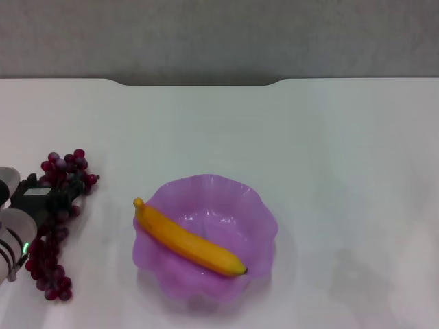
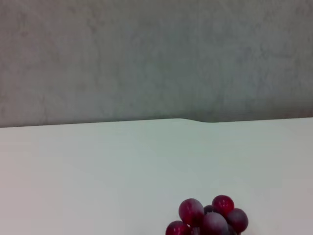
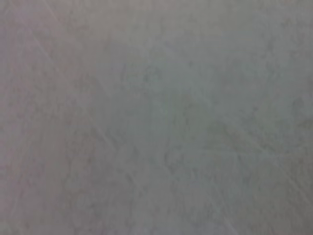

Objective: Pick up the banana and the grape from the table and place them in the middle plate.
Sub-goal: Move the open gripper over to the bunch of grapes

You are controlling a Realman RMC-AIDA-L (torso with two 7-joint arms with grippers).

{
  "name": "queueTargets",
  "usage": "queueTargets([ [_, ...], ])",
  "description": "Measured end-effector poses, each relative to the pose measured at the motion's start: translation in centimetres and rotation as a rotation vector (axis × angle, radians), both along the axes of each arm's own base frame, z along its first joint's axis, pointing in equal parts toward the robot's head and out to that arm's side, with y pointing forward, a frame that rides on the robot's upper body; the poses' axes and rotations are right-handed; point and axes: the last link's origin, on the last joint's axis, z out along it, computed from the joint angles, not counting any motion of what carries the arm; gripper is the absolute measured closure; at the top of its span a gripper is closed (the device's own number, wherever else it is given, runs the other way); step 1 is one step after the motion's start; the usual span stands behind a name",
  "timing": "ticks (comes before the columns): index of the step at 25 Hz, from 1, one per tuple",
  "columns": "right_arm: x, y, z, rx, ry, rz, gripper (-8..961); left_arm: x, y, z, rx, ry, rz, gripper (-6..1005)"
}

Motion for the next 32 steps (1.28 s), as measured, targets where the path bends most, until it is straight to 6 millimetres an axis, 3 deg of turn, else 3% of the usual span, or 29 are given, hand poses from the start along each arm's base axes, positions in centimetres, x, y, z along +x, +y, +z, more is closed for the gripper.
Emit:
queueTargets([
  [11,-0.4,-0.1,0.0,0.002,0.0,0.028,953,-1.2,-0.8,-0.4,-0.039,0.004,0.068,113],
  [32,-0.4,0.0,-0.1,-0.003,-0.003,0.028,954,-1.4,-1.4,-1.4,-0.1,0.028,0.088,124],
])
